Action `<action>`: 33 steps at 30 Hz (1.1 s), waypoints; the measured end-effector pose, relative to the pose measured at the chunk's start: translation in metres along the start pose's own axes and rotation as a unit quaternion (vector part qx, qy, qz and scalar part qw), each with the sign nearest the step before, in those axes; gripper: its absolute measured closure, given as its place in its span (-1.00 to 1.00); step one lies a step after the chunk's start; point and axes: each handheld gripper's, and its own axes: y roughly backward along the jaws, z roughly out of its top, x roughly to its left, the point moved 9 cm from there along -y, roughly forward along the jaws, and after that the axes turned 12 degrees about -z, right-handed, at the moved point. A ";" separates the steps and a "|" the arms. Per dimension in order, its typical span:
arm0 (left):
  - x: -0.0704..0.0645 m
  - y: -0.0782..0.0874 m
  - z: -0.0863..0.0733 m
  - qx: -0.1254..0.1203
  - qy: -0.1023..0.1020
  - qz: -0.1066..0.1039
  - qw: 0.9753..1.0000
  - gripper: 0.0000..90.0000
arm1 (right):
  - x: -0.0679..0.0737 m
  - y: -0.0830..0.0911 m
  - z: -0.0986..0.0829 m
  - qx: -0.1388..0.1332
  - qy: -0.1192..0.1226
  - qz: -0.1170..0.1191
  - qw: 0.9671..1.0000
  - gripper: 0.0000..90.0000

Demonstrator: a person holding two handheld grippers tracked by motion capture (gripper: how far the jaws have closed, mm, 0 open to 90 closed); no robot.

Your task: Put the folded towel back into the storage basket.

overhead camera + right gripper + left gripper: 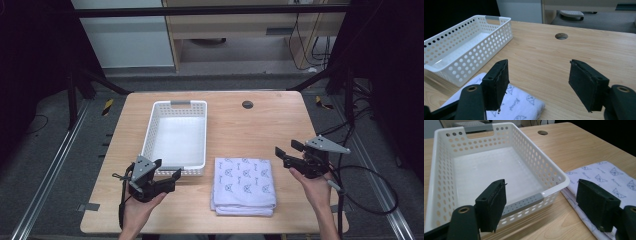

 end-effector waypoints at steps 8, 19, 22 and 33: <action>-0.012 -0.013 0.002 0.010 -0.008 -0.012 1.000 -0.44 | 0.003 -0.005 0.000 0.001 0.004 0.003 1.000 -0.28; -0.028 -0.028 0.003 0.020 -0.016 -0.026 0.999 -0.40 | 0.007 -0.014 -0.006 0.010 0.007 0.013 1.000 -0.26; -0.033 -0.032 0.001 0.025 -0.019 -0.030 0.999 -0.38 | 0.007 -0.016 -0.009 0.014 0.008 0.014 1.000 -0.25; -0.051 -0.050 -0.011 0.047 -0.022 -0.051 0.997 -0.34 | 0.007 -0.022 -0.021 0.033 0.018 0.018 0.999 -0.23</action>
